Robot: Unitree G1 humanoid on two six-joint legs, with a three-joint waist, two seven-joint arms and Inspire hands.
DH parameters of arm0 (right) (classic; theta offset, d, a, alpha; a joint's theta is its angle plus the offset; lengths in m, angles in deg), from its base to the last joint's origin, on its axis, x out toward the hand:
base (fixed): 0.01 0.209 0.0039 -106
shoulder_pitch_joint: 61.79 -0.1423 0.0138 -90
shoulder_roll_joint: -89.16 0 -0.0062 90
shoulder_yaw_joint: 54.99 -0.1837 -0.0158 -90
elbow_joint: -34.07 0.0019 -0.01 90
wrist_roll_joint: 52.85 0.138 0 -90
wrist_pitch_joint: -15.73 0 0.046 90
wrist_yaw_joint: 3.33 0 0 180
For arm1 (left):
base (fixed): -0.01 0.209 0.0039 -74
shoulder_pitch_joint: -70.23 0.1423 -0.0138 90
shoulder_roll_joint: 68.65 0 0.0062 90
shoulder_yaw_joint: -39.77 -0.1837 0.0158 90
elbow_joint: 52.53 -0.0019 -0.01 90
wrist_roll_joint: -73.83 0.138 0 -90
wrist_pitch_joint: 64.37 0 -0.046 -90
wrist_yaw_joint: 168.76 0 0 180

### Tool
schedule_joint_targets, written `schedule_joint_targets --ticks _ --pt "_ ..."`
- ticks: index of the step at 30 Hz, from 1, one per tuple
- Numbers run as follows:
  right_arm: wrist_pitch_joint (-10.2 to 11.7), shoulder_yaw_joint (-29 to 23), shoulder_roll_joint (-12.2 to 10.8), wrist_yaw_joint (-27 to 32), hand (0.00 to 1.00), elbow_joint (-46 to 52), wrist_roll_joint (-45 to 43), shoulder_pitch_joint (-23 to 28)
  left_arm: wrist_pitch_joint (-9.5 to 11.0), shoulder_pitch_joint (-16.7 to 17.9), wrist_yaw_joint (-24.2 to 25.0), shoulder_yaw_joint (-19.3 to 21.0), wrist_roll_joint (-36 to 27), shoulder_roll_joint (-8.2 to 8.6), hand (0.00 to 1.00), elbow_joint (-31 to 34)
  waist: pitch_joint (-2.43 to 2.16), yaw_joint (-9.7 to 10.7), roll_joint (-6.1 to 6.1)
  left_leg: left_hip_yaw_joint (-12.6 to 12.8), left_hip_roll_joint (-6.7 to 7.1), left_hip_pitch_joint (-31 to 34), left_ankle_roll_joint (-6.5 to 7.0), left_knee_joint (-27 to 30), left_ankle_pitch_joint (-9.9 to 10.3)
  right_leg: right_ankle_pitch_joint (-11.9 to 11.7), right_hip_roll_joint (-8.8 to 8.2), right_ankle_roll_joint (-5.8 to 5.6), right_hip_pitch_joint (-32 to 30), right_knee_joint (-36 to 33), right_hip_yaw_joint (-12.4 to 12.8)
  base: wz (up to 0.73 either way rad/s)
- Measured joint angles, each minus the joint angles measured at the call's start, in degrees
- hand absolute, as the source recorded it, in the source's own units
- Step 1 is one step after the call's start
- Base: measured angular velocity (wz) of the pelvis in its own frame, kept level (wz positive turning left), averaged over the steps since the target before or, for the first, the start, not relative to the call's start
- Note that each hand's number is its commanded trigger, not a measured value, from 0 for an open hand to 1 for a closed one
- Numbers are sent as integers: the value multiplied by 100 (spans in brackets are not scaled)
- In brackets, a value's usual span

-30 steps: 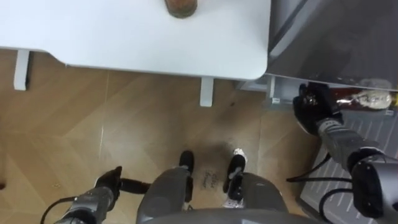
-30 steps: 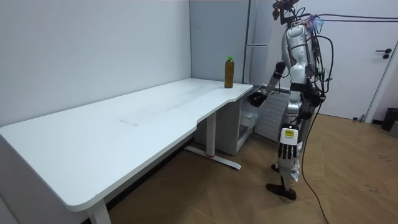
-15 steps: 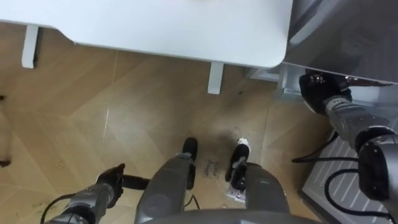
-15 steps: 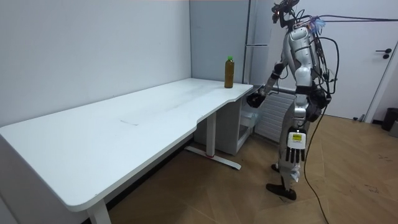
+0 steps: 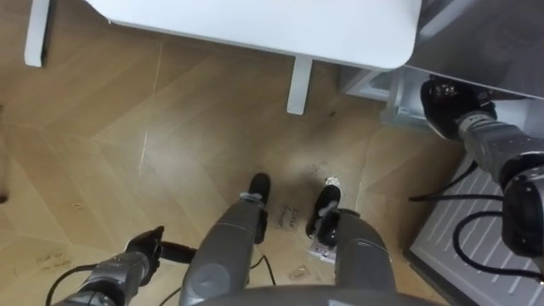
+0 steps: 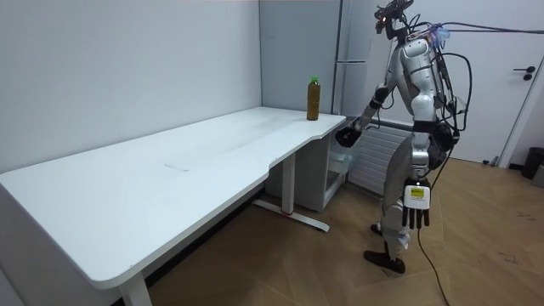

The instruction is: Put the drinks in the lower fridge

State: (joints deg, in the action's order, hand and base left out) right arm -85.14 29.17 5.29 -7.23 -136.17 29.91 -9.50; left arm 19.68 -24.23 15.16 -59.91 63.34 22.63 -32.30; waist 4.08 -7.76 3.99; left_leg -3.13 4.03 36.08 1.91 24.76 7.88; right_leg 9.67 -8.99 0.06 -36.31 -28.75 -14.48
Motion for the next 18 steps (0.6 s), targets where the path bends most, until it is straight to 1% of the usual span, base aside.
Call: schedule_joint_targets --ticks 3,10,12,14,18 --pt "0 0 25 61 0 0 -2 -3 -9 -2 -18 -10 0 1 0 1 -3 -5 -5 -6 7 40 1 63 1 0 -7 0 -17 -35 -1 0" --pt "7 -2 92 232 0 -1 14 -22 -12 0 -229 -78 0 6 0 -1 -15 -35 -26 -12 57 74 5 138 -1 21 -76 -2 -80 -182 -14 1" --pt "7 -2 117 264 0 -5 14 -22 -13 1 -257 -93 3 4 0 -1 -25 -40 -44 -15 59 84 5 161 0 26 -83 1 -81 -198 -31 2" --pt "7 -1 134 277 0 -9 12 -21 -25 11 -321 -202 4 4 0 -2 -43 -42 -75 -16 61 86 5 172 0 26 -88 2 -82 -215 -32 0" --pt "7 6 145 296 0 -8 16 -22 -55 10 -329 -250 15 3 0 -1 -53 -59 -91 -16 60 85 5 168 0 29 -84 6 -89 -219 -4 0"
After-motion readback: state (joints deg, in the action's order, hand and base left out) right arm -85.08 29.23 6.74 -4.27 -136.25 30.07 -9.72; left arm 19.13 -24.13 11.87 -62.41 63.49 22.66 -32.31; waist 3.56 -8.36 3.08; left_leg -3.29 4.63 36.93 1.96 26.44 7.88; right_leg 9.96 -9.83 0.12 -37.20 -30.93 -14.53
